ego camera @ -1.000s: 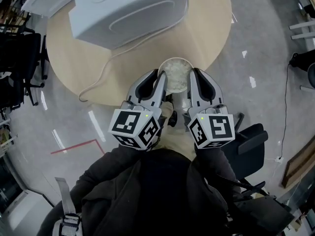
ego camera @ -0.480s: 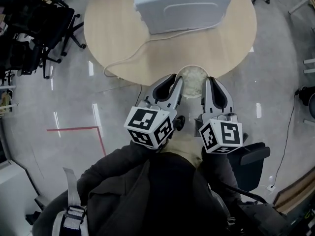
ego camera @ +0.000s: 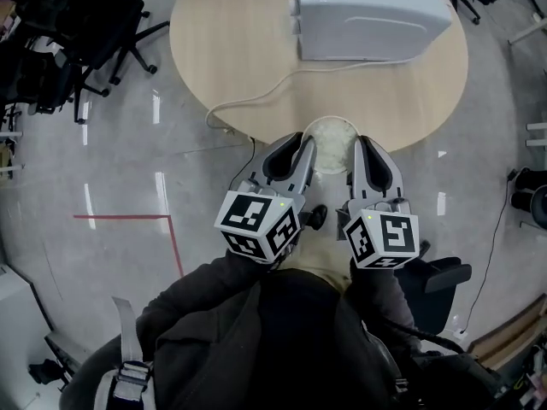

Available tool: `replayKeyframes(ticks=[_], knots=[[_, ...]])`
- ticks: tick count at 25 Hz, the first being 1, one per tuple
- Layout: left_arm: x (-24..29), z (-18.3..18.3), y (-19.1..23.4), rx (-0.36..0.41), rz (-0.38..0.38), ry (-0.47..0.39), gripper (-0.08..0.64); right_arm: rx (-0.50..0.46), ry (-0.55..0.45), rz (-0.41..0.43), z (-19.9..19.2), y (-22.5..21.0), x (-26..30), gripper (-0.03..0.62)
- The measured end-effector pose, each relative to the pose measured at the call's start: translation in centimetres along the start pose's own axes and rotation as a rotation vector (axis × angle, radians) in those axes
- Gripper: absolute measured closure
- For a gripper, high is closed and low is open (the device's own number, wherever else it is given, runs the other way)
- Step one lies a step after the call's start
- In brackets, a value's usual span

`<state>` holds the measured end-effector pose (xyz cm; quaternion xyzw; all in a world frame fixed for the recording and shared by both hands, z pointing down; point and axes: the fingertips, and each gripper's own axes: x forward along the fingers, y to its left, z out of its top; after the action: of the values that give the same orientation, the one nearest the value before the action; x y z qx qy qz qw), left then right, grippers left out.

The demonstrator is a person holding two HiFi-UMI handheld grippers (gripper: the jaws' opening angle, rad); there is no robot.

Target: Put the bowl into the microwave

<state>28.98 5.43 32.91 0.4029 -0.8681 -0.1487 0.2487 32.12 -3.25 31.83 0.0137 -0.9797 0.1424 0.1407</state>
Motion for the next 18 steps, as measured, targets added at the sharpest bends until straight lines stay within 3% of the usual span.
replayKeyframes(ticks=[18], knots=[[-9.5, 9.9, 20.9, -0.013, 0.119, -0.101, 0.488, -0.036, -0.002, 0.145, -0.7, 21.2, 13.9, 0.566]])
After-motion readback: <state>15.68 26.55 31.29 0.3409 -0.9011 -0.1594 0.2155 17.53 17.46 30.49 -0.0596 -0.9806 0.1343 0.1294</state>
